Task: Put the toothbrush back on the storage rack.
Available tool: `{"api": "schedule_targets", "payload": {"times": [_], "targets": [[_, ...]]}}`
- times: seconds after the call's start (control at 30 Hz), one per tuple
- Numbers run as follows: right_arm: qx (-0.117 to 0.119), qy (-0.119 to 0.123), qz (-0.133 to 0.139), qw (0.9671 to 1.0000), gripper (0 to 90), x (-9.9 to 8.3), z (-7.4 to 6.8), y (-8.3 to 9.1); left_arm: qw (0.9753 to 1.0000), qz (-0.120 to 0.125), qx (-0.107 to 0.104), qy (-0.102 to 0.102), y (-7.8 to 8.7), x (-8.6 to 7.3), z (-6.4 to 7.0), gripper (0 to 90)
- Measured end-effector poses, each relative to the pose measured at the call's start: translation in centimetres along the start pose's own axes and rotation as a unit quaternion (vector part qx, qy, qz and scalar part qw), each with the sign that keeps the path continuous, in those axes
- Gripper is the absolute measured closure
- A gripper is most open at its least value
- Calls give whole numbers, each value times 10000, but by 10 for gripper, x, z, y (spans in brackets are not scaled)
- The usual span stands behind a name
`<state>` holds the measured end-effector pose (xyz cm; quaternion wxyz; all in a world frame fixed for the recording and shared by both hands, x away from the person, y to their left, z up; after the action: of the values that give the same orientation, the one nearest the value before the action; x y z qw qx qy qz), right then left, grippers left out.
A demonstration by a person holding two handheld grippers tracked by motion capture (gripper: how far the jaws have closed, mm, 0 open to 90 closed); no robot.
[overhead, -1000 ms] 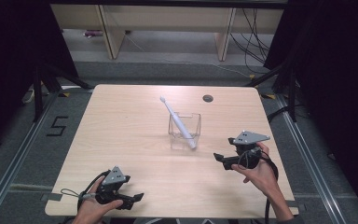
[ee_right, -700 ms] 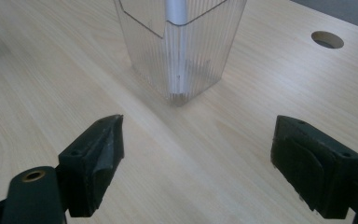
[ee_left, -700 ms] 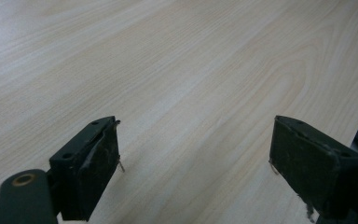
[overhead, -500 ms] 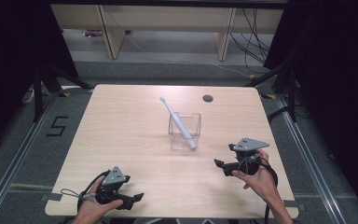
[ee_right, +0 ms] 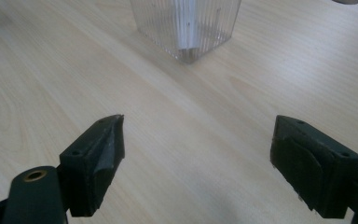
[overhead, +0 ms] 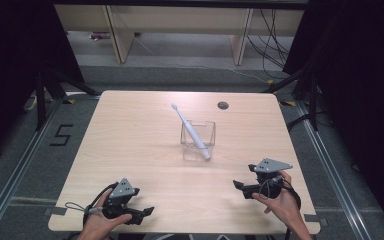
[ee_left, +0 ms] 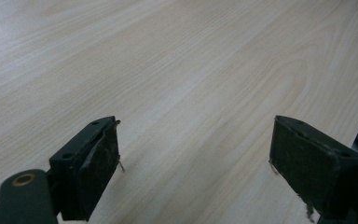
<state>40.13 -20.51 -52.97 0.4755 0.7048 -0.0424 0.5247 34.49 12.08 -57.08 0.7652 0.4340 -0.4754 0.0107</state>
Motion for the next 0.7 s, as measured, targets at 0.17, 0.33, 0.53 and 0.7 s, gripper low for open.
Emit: {"api": "schedule_targets", "payload": {"times": [0.17, 0.33, 0.53, 0.7], "targets": [[-15, 82, 6, 10000, 184, -7, 0, 4, 10000, 18, 2, 7, 0, 0, 0, 150], [13, 114, 52, 9999, 184, -9, -2, 6, 10000, 1, -2, 1, 0, 0, 0, 150], [13, 168, -13, 9999, 186, -15, -6, 7, 10000, 12, 0, -1, 0, 0, 0, 150], [27, 186, -43, 9998, 186, -19, -9, 9, 10000, 4, 2, -4, 0, 0, 0, 150]]}}
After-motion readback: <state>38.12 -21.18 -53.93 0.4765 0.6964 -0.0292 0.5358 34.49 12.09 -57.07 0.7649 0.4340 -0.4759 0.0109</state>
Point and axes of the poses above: each handheld gripper's, and its own axes: y roughly backward along the jaws, x roughly out of its top, z roughly to its right, the point moved 10 cm from there along -y, roughly forward along the jaws, and after that the axes turned 3 degrees about y, right-handed, at the moved point
